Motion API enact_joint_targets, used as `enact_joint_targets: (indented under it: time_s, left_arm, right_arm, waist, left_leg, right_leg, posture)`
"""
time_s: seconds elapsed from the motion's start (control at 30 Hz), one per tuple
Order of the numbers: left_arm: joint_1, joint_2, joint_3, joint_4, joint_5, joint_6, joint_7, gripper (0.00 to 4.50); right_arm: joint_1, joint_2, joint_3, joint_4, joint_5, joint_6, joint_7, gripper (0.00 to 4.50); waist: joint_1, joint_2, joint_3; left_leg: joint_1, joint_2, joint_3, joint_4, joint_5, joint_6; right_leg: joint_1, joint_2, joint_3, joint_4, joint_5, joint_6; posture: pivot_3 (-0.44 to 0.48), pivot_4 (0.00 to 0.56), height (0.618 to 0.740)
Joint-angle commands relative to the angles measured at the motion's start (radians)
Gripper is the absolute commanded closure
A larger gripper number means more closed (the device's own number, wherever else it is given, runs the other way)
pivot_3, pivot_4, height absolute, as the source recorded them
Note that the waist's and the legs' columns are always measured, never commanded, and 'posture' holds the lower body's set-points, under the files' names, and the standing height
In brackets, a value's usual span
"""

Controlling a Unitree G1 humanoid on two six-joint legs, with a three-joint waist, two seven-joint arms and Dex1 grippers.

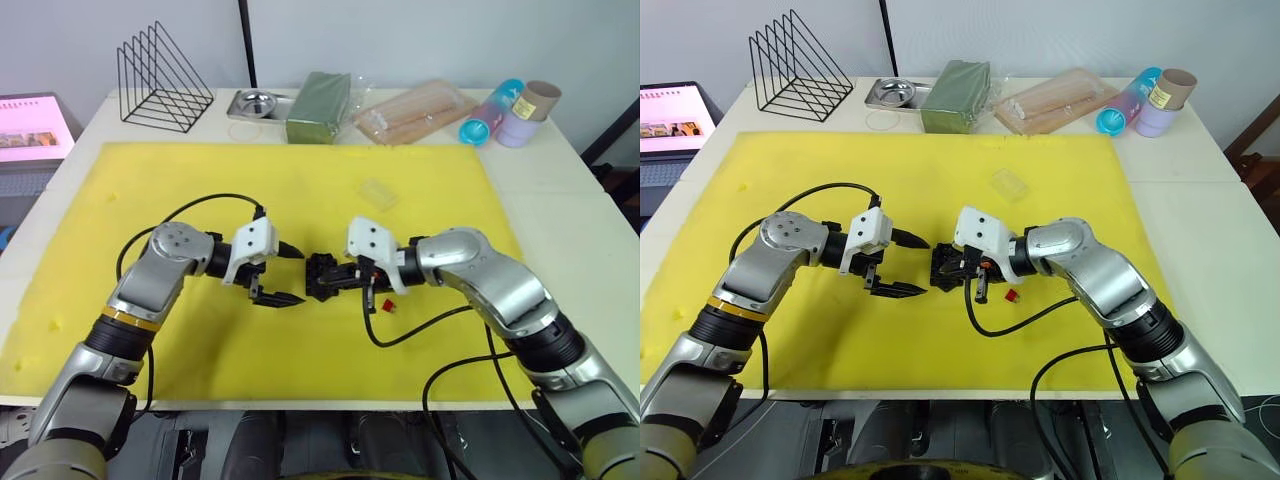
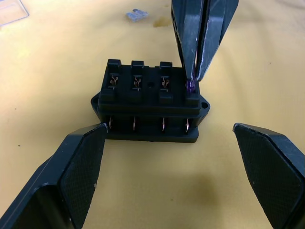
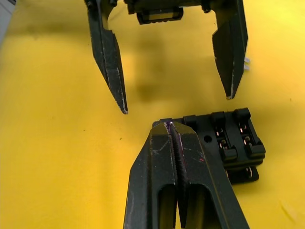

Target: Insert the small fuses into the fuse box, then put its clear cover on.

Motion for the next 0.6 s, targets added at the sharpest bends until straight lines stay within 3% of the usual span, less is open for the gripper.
enact_joint_targets:
  time_s: [0.03, 0.27, 0.4, 0.6]
  left_arm:
    - [-0.010, 0.007, 0.013, -0.029, 0.000, -0.009, 0.001, 0.00]
    - [-0.013, 0.005, 0.014, -0.027, 0.000, -0.006, 0.003, 0.00]
    - [-0.017, 0.003, 0.016, -0.024, -0.004, -0.002, 0.005, 0.00]
    - [-0.029, -0.001, 0.020, -0.017, -0.009, 0.000, 0.004, 0.00]
  right_arm:
    - [0.028, -0.010, 0.043, 0.054, -0.066, -0.029, 0.002, 4.45]
    - [0.048, -0.034, 0.063, 0.071, -0.114, -0.078, 0.022, 4.45]
    - [0.040, -0.034, 0.040, 0.046, -0.100, -0.071, 0.035, 4.45]
    - [0.012, -0.013, -0.028, -0.002, -0.033, -0.022, 0.045, 4.45]
  waist:
    - [0.000, 0.000, 0.000]
    - [0.002, 0.000, 0.000]
    - [0.002, 0.000, 0.000]
    - [0.002, 0.000, 0.000]
  left_leg:
    - [0.000, 0.000, 0.000, 0.000, 0.000, 0.000]
    - [0.007, 0.000, 0.000, 0.000, 0.000, 0.000]
    - [0.016, 0.000, 0.000, -0.001, 0.000, 0.000]
    - [0.016, 0.000, 0.000, -0.001, 0.000, 0.000]
  right_leg:
    - [0.000, 0.000, 0.000, 0.000, 0.000, 0.000]
    - [0.008, 0.000, 0.000, -0.001, 0.000, 0.000]
    - [0.017, 0.000, 0.000, -0.003, -0.001, -0.001]
    - [0.017, 0.000, 0.000, -0.003, -0.001, -0.001]
  posture:
    - [0.000, 0.150, 0.740]
    - [0.000, 0.150, 0.740]
    - [0.000, 0.150, 0.740]
    - [0.000, 0.150, 0.740]
